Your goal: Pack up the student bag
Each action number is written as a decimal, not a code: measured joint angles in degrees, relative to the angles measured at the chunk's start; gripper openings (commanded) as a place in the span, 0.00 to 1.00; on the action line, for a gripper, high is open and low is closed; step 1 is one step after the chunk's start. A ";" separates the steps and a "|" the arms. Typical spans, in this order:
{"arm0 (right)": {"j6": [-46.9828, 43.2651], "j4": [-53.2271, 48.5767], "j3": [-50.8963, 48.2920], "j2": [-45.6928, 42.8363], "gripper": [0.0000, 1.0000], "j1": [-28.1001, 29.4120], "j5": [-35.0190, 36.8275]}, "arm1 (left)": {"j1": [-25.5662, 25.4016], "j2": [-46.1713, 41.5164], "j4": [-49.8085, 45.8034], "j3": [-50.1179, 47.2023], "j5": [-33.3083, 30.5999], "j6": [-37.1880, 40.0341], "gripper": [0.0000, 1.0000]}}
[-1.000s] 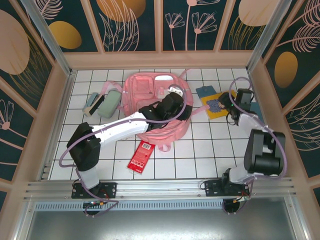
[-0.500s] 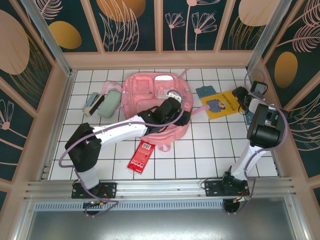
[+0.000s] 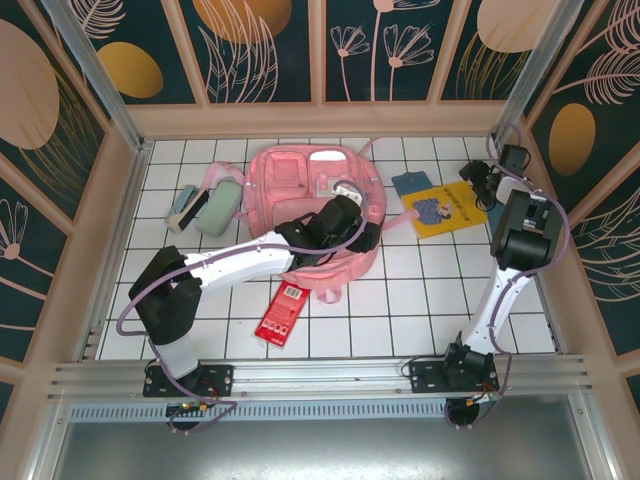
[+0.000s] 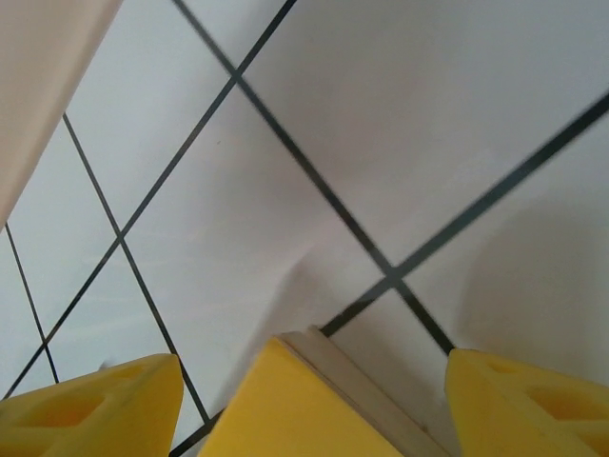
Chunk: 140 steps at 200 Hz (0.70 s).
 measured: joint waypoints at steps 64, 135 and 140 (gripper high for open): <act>-2.01 2.49 -5.29 -2.40 0.73 5.40 2.71 | 0.00 -0.04 0.15 -2.14 -0.09 -0.50 0.82; -1.20 7.23 -27.43 -17.59 0.73 11.10 2.05 | 0.00 1.49 1.60 -0.98 0.44 -0.42 0.80; -1.11 7.15 -28.35 -18.40 0.73 11.19 2.08 | 0.00 1.99 1.60 -0.48 0.48 -0.28 0.79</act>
